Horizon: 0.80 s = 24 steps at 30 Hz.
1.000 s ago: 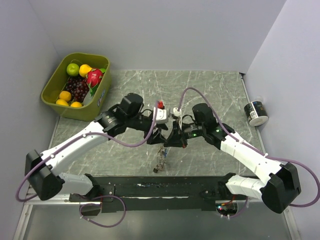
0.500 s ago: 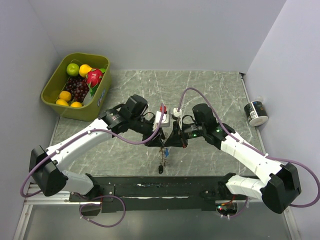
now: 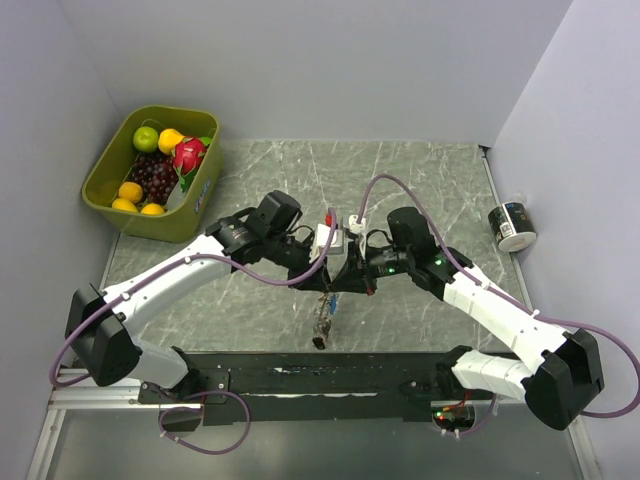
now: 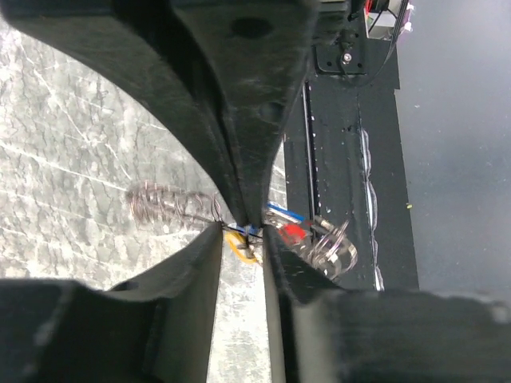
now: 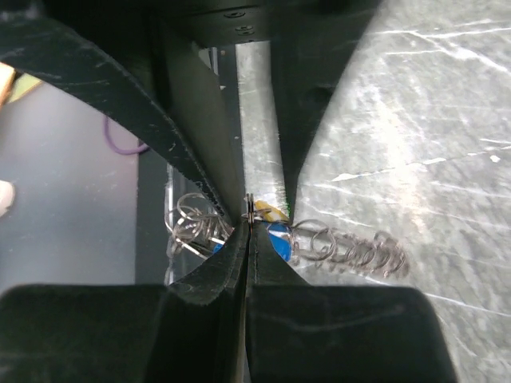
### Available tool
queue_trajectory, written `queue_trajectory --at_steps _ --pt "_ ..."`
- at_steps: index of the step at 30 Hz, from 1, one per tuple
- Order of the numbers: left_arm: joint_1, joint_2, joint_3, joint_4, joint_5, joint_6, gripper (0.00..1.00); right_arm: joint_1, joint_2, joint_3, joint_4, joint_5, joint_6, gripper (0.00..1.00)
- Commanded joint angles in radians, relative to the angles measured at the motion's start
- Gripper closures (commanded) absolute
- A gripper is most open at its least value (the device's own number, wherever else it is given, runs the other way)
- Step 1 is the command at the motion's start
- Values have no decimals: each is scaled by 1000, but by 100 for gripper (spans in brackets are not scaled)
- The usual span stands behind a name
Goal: Put the keys on the keyring
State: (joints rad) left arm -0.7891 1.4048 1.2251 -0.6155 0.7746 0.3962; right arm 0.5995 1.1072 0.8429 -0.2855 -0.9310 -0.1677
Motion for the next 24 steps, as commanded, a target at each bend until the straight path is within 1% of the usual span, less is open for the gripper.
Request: queue_trajectory --at_steps 1,2,4,5,6,8,10,11,15,16,18,19,20,21,22,24 --pt "-4 -4 34 13 -1 12 72 3 -29 15 34 -28 -10 100" --pt "-4 -6 34 14 0 12 78 2 -29 15 34 -29 -10 100" --pt "-4 -10 34 19 0 13 84 2 -24 15 29 -28 -13 100" --pt "-4 -13 34 20 0 18 94 2 -26 13 31 -26 -13 100" --pt "-4 -15 36 20 0 16 97 2 -24 13 31 -25 -13 100" --pt "-4 -21 36 26 -8 16 99 0 -24 12 32 -28 -13 100" --pt "-4 -26 34 28 -12 15 98 2 -23 10 31 -26 -15 100" --pt "-4 -27 34 28 -11 10 93 2 -23 10 31 -28 -13 100" --pt "-4 -30 33 31 -11 9 86 2 -27 10 32 -28 -13 100" --pt "-4 -30 36 30 -14 9 81 2 -24 9 32 -28 -13 100" --pt "-4 -30 37 34 -15 7 78 2 -24 9 32 -28 -15 100" --pt "-4 -32 36 39 -17 -2 74 2 -24 10 32 -29 -15 100" --pt "-4 -32 34 40 -20 -5 74 0 -23 10 32 -28 -15 100" --pt "-4 -33 36 42 -18 -2 74 2 -21 9 32 -29 -15 100" --pt "-4 -35 34 43 -20 -5 79 0 -21 10 32 -29 -16 100" --pt "-4 -36 31 46 -15 -2 94 2 -21 7 32 -29 -15 100"
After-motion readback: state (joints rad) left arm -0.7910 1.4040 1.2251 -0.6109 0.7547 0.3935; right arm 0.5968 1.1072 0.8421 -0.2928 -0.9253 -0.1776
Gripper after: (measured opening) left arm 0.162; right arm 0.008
